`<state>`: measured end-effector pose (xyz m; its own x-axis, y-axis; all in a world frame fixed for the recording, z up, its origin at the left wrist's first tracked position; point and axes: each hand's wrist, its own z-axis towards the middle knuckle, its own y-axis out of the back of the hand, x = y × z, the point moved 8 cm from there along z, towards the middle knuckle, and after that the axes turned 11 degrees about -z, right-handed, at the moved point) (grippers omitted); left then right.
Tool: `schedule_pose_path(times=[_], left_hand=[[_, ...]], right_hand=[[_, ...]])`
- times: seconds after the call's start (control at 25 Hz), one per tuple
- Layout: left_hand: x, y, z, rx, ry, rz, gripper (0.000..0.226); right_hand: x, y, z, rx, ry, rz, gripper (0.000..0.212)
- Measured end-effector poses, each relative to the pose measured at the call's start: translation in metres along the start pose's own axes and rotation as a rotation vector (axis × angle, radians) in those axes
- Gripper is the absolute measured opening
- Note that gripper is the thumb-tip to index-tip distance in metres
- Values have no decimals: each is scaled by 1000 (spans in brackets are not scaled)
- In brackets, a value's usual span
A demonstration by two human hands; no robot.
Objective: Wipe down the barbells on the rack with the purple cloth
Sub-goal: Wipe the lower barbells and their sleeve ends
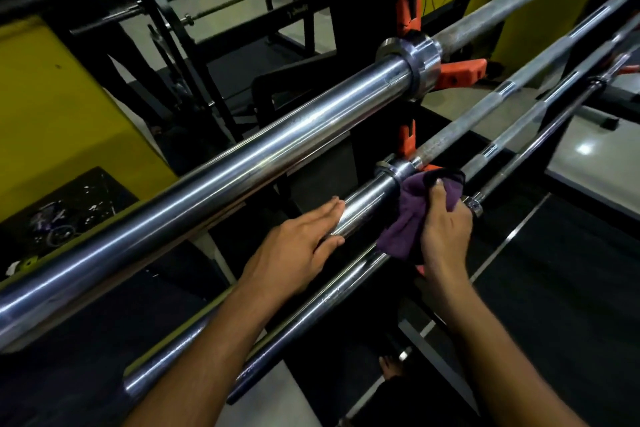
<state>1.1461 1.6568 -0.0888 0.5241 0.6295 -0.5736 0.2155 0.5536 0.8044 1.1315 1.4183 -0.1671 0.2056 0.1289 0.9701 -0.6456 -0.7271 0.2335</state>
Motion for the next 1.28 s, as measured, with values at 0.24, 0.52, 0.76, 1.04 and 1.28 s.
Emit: schedule_pose_path(times=[0.24,0.52,0.76,1.04,1.28], left_hand=[[-5,1,0,5,-17,3,54],[-1,1,0,10,6,2,55],[3,0,1,-4,8,-31,54],[-53,-20,-50,-348,-79,-249,29],[-83,-176,-122,195,486,-908,25]], right_hand=[[81,-1,0,73,445,-533,39],[98,1,21,259,480,-808,50],[35,42,-11,560,124,-528,43],[-21,83,-74,579,-178,57,29],[-52,93,-113,511,-69,-21,21]])
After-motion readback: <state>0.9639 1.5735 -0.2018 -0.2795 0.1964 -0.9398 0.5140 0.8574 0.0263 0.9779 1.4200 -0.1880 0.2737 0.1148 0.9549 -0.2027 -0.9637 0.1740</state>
